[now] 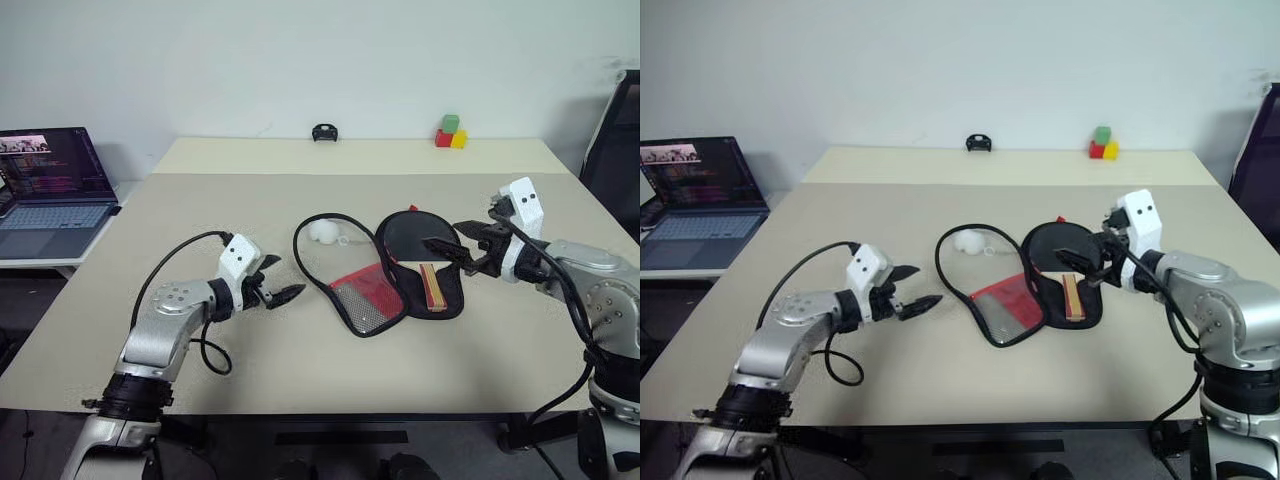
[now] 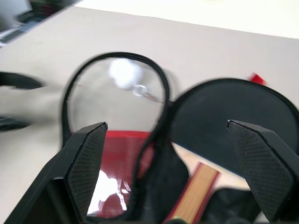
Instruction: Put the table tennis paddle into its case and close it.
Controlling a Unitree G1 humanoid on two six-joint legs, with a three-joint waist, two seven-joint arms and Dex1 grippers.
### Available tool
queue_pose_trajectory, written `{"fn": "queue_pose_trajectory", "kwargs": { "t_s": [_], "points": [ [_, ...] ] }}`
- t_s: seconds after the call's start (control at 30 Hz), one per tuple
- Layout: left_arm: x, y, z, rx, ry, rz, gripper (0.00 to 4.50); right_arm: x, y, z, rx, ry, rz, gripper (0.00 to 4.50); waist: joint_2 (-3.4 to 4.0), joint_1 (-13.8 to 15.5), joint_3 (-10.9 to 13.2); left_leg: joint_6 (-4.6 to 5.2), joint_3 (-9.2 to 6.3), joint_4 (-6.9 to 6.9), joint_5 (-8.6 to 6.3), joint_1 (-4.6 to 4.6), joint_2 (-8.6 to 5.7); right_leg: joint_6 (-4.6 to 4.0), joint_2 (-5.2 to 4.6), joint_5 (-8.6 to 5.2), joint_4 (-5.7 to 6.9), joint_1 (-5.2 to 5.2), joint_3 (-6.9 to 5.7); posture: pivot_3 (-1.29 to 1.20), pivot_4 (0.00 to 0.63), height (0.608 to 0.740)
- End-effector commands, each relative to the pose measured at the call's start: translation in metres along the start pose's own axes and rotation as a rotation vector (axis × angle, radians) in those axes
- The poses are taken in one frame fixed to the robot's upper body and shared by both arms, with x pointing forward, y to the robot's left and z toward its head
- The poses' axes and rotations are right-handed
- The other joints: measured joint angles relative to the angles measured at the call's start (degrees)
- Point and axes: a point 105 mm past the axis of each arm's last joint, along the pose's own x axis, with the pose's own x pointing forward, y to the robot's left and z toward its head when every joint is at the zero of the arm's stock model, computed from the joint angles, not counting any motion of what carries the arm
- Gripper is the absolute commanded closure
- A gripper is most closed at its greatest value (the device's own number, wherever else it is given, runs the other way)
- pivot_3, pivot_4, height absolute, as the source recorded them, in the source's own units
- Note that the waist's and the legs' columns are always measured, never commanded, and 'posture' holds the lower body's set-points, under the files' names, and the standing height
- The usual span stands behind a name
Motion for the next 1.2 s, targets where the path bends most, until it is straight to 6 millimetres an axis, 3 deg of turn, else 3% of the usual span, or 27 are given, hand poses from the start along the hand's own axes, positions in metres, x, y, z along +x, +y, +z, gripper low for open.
{"fn": "queue_pose_trajectory", "kwargs": {
  "t_s": [0.03, 0.17, 0.4, 0.53, 0.67, 0.8, 1.0, 1.2],
  "points": [
    [0.004, 0.019, 0.011, 0.021, -0.028, 0.101, 0.0, -0.008, 0.015, 0.017, -0.07, -0.058, 0.089, 0.01, -0.01, 0.05, 0.01, 0.0, -0.01, 0.0, 0.0, 0.0, 0.0, 0.0, -0.01, 0.0, 0.0, 0.0, -0.01, 0.0, 0.15, 0.74],
    [0.016, 0.027, 0.003, 0.015, 0.01, 0.14, 0.0, -0.014, 0.028, 0.011, -0.09, -0.037, 0.177, 0.01, -0.03, 0.05, 0.01, 0.0, -0.01, 0.0, 0.0, -0.01, 0.0, 0.0, -0.02, 0.0, -0.03, -0.01, -0.01, 0.0, 0.15, 0.74],
    [0.038, 0.04, -0.006, 0.0, 0.062, 0.194, 0.0, -0.019, 0.028, 0.01, -0.078, -0.032, 0.19, 0.01, -0.09, 0.25, 0.04, 0.0, -0.02, 0.05, 0.0, -0.01, -0.01, 0.0, -0.02, 0.0, 0.01, 0.0, -0.05, 0.0, 0.15, 0.74],
    [0.053, 0.036, -0.004, -0.023, 0.043, 0.178, 0.0, -0.02, 0.027, 0.011, -0.078, -0.042, 0.177, 0.01, -0.11, 0.31, 0.04, 0.0, 0.0, 0.06, 0.0, -0.04, -0.03, 0.01, -0.04, 0.0, -0.01, 0.0, -0.04, 0.0, 0.15, 0.74],
    [0.071, 0.019, 0.002, -0.049, 0.008, 0.116, 0.0, -0.021, 0.025, 0.011, -0.082, -0.046, 0.163, 0.01, -0.13, 0.28, 0.05, 0.0, 0.0, 0.05, 0.0, -0.04, -0.03, 0.01, -0.05, 0.0, -0.01, -0.02, -0.03, 0.0, 0.15, 0.74],
    [0.084, -0.008, 0.021, -0.059, -0.062, -0.006, 0.0, -0.025, 0.024, 0.013, -0.091, -0.049, 0.155, 0.01, -0.15, 0.31, 0.06, 0.0, 0.01, 0.05, 0.0, -0.06, -0.04, 0.01, -0.06, 0.0, 0.0, -0.02, -0.03, 0.0, 0.15, 0.74],
    [0.096, -0.057, 0.082, -0.047, -0.231, -0.206, 0.0, -0.031, 0.015, 0.016, -0.096, -0.06, 0.107, 0.01, -0.16, 0.41, 0.07, -0.01, 0.0, 0.06, 0.0, -0.08, -0.04, 0.01, -0.07, 0.0, -0.01, -0.02, -0.02, 0.0, 0.15, 0.74],
    [0.14, -0.094, 0.127, -0.054, -0.3, -0.262, 0.0, -0.033, 0.004, 0.016, -0.095, -0.063, 0.054, 0.01, -0.2, 1.03, 0.09, -0.01, 0.01, 0.11, 0.0, -0.08, -0.09, 0.02, -0.01, 0.01, 0.01, 0.0, -0.05, 0.0, 0.15, 0.74]
  ]
}}
